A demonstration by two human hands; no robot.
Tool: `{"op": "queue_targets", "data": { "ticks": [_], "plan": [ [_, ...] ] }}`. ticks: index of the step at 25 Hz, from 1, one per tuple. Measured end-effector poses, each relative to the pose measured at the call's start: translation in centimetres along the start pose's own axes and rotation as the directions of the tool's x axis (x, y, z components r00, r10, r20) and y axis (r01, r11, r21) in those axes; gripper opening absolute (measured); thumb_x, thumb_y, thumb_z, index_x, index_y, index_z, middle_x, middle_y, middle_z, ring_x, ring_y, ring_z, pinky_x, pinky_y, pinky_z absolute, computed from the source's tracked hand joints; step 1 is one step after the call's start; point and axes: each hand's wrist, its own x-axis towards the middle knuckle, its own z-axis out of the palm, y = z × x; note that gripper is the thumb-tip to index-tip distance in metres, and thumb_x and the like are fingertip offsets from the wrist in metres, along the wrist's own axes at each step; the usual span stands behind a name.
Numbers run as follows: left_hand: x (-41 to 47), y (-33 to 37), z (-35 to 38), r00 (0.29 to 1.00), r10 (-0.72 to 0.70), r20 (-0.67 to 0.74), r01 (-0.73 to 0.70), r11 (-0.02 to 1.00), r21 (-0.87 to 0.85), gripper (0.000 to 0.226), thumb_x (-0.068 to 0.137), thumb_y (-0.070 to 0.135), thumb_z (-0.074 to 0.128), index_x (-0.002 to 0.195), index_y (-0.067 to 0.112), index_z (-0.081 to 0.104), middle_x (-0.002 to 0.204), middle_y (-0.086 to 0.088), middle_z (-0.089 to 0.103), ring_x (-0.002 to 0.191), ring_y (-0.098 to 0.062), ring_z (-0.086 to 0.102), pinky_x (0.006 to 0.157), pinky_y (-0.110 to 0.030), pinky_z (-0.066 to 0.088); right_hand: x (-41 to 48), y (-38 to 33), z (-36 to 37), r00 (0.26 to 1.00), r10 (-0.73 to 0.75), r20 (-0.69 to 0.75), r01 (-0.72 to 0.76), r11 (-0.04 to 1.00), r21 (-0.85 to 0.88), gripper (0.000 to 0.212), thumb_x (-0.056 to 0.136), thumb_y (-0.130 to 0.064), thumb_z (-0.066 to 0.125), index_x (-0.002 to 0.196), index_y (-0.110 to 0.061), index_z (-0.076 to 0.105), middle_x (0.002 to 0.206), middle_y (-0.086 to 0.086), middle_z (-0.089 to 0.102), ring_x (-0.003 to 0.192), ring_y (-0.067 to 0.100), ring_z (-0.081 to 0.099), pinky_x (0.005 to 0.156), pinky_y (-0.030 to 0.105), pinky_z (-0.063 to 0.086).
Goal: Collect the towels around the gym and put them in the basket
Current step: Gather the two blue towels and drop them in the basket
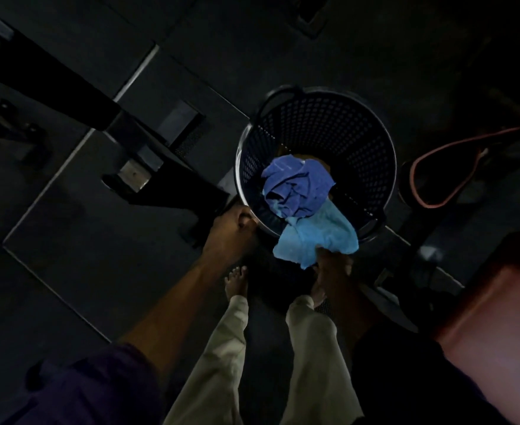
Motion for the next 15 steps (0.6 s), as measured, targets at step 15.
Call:
{"op": "queue_targets", "data": {
  "ticks": [15],
  "plan": [
    [-2.1, 4.0, -2.1, 0.995, 0.086, -0.044, -0.091, 0.986, -0.142, 0.010, 0.093, 0.018, 0.065, 0.100, 0.013, 0.067, 0.081, -0.007, 0.068, 0.080, -0.022, 0.064, 0.082, -0.037, 0.052, -8.1, -11.8, -0.2, 0.932, -0.359, 0.043, 0.348, 0.923, 0.164, 0.050, 0.089, -0.033, 0.074, 0.130, -0.005, 0.063, 0.123, 0.017, 0.069, 0.112, 0.030, 0.068, 0.099, 0.046, 0.055]
  ]
}}
